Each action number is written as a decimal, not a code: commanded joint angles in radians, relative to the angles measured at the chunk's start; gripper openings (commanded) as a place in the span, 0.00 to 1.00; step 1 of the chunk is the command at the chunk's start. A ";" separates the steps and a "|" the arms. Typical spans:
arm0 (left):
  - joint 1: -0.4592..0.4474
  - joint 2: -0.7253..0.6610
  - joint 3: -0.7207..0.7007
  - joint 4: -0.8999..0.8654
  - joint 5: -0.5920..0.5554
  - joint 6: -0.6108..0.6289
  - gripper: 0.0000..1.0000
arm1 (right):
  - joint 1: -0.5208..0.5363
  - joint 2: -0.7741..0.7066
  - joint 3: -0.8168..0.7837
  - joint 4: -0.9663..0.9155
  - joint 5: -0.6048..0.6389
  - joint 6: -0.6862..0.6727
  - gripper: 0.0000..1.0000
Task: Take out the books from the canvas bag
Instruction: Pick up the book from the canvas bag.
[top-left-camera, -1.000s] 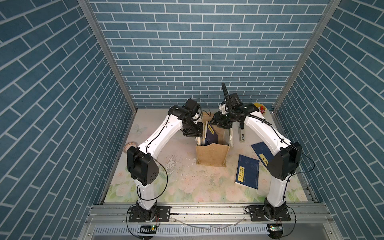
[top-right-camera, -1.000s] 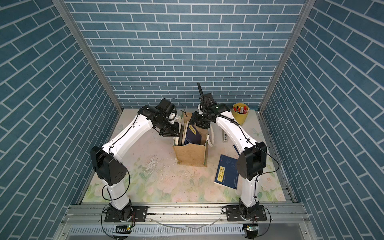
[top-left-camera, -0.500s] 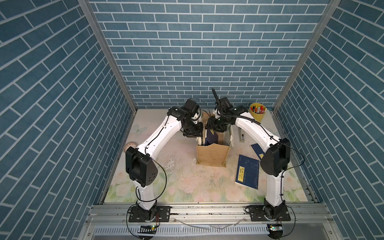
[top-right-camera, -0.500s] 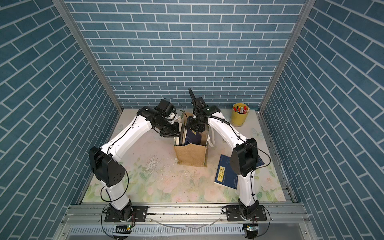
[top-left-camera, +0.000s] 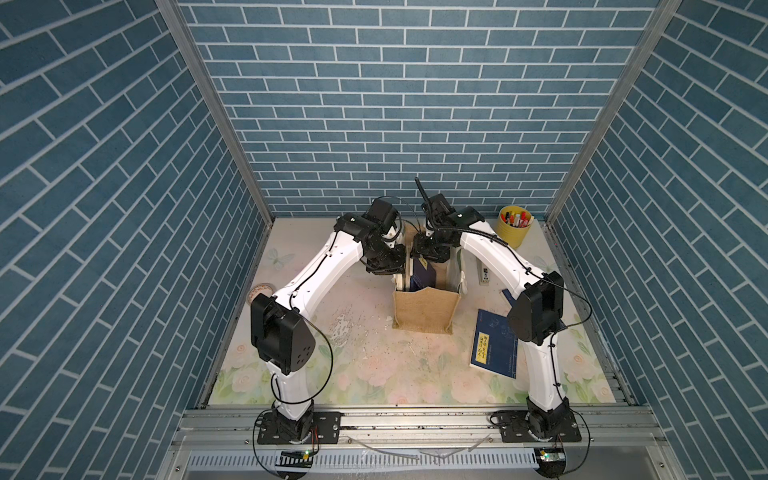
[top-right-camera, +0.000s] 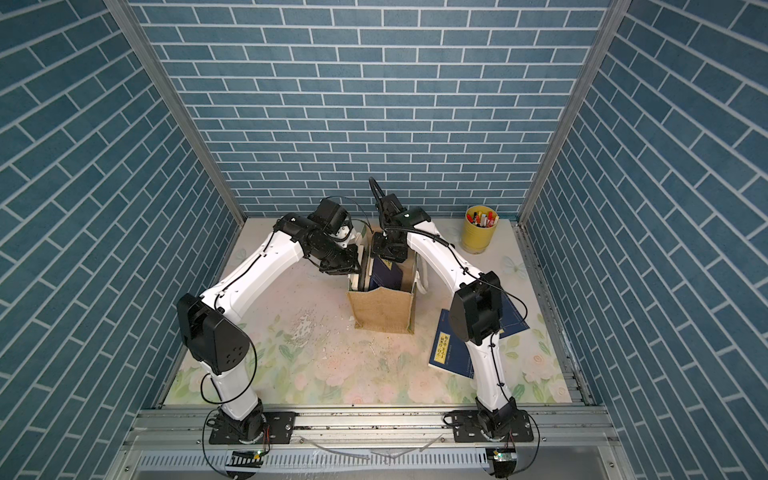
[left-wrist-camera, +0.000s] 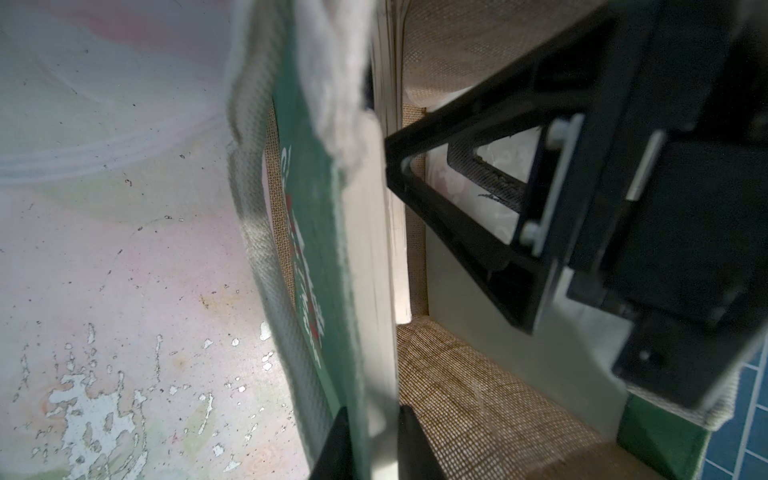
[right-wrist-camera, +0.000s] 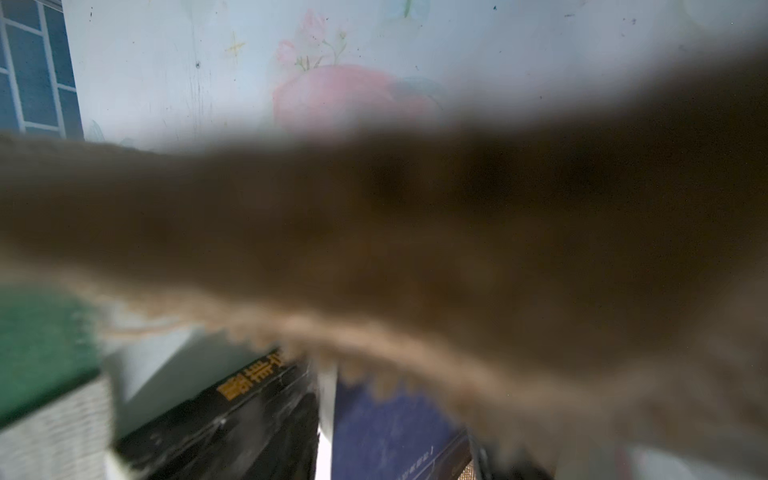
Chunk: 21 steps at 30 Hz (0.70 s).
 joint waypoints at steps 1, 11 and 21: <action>-0.001 -0.038 -0.007 -0.007 0.025 0.001 0.20 | 0.022 0.023 0.023 -0.048 -0.007 -0.020 0.57; -0.002 -0.058 -0.029 0.001 0.017 -0.002 0.21 | 0.027 -0.059 -0.075 0.027 -0.032 -0.017 0.57; -0.001 -0.066 -0.050 0.011 0.019 -0.005 0.22 | 0.041 -0.013 -0.069 -0.027 0.003 -0.043 0.56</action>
